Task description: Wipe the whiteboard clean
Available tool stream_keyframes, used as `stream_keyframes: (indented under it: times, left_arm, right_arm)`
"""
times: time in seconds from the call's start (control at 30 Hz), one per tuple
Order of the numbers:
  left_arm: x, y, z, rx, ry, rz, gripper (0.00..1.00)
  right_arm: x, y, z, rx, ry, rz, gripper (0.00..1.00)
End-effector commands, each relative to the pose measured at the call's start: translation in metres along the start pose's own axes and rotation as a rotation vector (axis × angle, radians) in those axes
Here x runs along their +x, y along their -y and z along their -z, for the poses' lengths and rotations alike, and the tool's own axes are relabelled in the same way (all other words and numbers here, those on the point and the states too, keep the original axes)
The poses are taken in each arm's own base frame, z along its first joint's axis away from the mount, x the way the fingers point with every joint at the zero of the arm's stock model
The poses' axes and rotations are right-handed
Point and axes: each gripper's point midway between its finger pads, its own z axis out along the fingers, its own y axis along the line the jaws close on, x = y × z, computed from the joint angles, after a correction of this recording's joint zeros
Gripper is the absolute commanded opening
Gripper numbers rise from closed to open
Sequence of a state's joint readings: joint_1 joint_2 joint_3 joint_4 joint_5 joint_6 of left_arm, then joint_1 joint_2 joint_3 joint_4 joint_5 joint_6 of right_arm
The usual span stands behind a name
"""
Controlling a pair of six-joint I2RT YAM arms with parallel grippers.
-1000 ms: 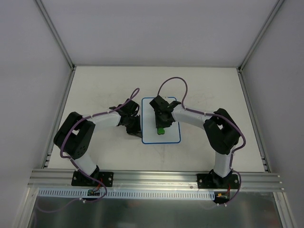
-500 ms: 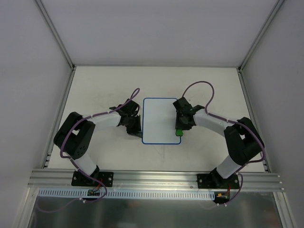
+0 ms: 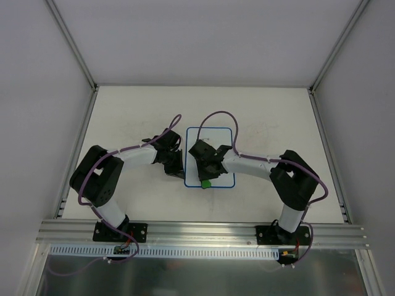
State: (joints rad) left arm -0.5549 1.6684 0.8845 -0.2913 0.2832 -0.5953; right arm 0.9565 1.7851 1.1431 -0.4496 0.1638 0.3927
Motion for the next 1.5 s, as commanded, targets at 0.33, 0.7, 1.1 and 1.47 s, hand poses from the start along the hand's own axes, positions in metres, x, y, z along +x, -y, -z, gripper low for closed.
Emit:
stream_keyframes:
  times: [0.33,0.7,1.1,1.47]
  left_arm:
    - [0.018,-0.032,-0.003,-0.123,-0.046,0.014,0.00]
    - [0.015,-0.031,-0.002,-0.119,-0.039,0.014,0.00]
    - [0.005,-0.019,0.011,-0.081,0.007,0.002,0.00]
    - [-0.013,0.011,0.050,0.014,0.118,-0.041,0.41]
  right_arm:
    - [0.031,0.118,0.009,0.169,-0.016,-0.227,0.00]
    - [0.032,0.156,0.023,0.191,0.037,-0.294,0.00]
    - [0.009,0.222,0.080,0.322,0.187,-0.356,0.00]
    - [0.038,0.226,0.037,0.309,0.029,-0.397,0.09]
